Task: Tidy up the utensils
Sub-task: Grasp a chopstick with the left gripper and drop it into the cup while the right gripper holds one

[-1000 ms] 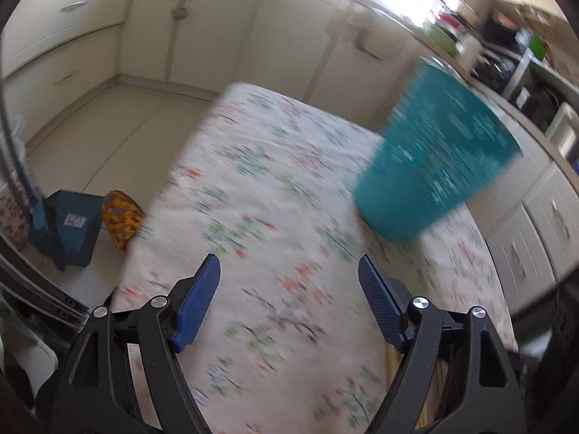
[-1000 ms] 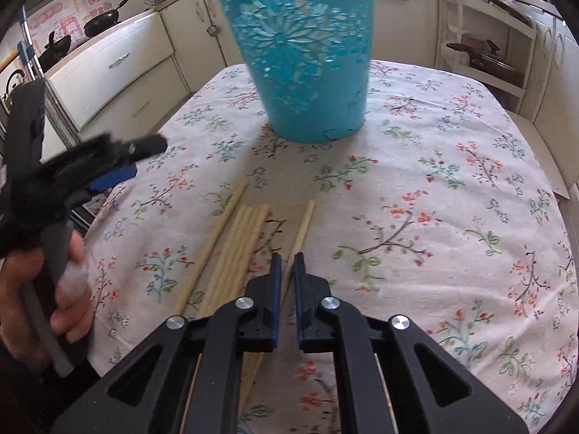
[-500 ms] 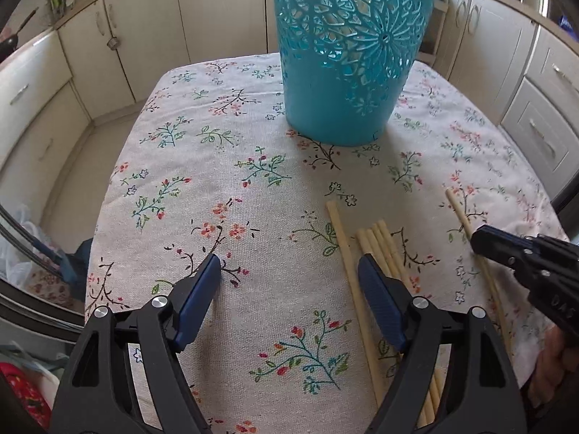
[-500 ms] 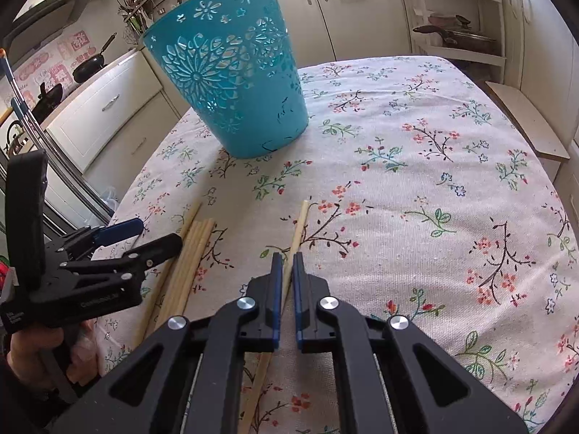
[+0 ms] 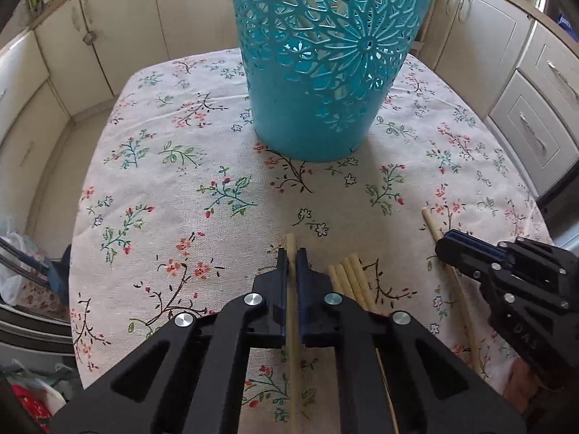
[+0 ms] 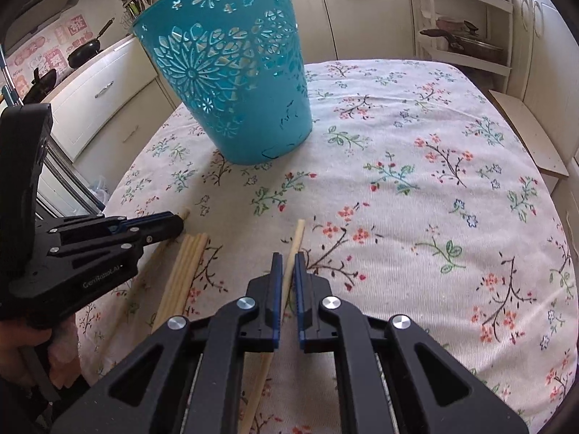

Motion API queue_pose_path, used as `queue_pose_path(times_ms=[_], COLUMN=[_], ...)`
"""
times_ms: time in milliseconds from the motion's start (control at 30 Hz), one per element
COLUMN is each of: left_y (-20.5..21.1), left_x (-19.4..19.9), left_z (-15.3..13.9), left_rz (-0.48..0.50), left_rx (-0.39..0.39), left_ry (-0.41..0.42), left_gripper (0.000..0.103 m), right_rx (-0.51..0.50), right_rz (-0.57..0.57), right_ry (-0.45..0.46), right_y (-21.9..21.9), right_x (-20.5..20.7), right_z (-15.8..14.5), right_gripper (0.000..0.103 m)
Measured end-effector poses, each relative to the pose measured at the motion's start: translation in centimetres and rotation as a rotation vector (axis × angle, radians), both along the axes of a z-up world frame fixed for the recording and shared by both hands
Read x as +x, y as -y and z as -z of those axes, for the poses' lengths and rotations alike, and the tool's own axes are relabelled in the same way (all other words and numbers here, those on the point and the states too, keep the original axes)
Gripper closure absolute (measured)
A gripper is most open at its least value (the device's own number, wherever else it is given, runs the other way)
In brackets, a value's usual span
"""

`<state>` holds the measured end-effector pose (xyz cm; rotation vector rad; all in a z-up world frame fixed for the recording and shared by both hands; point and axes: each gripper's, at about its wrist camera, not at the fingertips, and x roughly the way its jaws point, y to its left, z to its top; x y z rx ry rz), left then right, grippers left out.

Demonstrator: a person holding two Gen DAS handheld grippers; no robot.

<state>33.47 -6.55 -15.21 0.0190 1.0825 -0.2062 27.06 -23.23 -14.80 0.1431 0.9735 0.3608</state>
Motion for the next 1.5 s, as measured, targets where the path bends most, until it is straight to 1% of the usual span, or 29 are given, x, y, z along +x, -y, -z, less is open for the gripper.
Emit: queue_pose_path(times_ms=[67,100,167,233,267,333,400,467,533,567,667,767,833,900,1033,1133,1233,1367,1500], left_y=[-0.8,-1.2,-2.1,-2.7,-3.0,-3.2,-3.5,-3.7,-3.6,-3.4,-2.4,-1.7,-1.3,-0.9,-0.4,-0.1,0.2,0.6,0.4], left_x=[-0.2,-0.3,-1.0,-1.8,-2.3,-2.8,-2.6,-2.0,-1.0,-0.4,2.1,4.8,6.3,7.9,9.4,9.6,9.7,9.3,8.4], left_z=[-0.3,-0.6,-2.6,-5.6,-7.7,-11.6,-15.5,-19.3,-22.1,-23.4,-25.5,-25.7,-25.2,-24.0,-21.7,-20.0,-18.8,-17.8,-17.2], left_rz=[-0.011,-0.017,-0.014,0.004,0.02,0.035,0.032,0.009,-0.02,-0.04,-0.098,-0.17,-0.211,-0.247,-0.276,-0.281,-0.266,-0.239,-0.218], left_rx=[-0.05,-0.066,-0.122,-0.196,-0.244,-0.308,-0.366,-0.424,-0.447,-0.445,-0.408,-0.362,-0.34,-0.328,-0.322,-0.309,-0.288,-0.247,-0.216], left_ry=[-0.02,-0.016,0.028,0.099,0.154,0.253,0.36,0.474,0.575,0.63,0.748,0.822,0.85,0.859,0.849,0.849,0.84,0.825,0.789], left_gripper=[0.099,0.099,0.099,0.099,0.099,0.099,0.099,0.099,0.098,0.098,0.098,0.098,0.098,0.098,0.098,0.098,0.098,0.098,0.094], right_rx=[0.017,0.024,0.032,0.036,0.042,0.058,0.077,0.087,0.092,0.097,0.12,0.141,0.15,0.156,0.162,0.163,0.165,0.164,0.161], right_rz=[0.001,0.004,0.006,0.007,0.008,0.012,0.015,0.016,0.016,0.016,0.018,0.02,0.02,0.02,0.018,0.018,0.018,0.018,0.018], right_ry=[-0.002,-0.003,-0.004,-0.003,-0.004,-0.009,-0.014,-0.017,-0.018,-0.018,-0.025,-0.032,-0.036,-0.039,-0.042,-0.043,-0.044,-0.044,-0.043], right_y=[0.3,0.4,0.3,0.3,0.4,0.5,0.7,0.8,0.9,1.0,1.3,1.5,1.6,1.7,1.8,1.7,1.7,1.7,1.7], right_x=[-0.1,-0.1,-0.2,-0.1,-0.1,-0.1,-0.1,0.0,0.0,0.0,0.0,0.1,0.1,0.2,0.2,0.2,0.2,0.2,0.2], right_z=[0.1,0.1,0.1,0.1,0.1,0.1,0.2,0.2,0.1,0.2,0.3,0.4,0.4,0.5,0.5,0.5,0.5,0.6,0.6], right_gripper=[0.097,0.097,0.097,0.097,0.097,0.097,0.097,0.097,0.097,0.097,0.097,0.097,0.097,0.097,0.097,0.097,0.097,0.097,0.097])
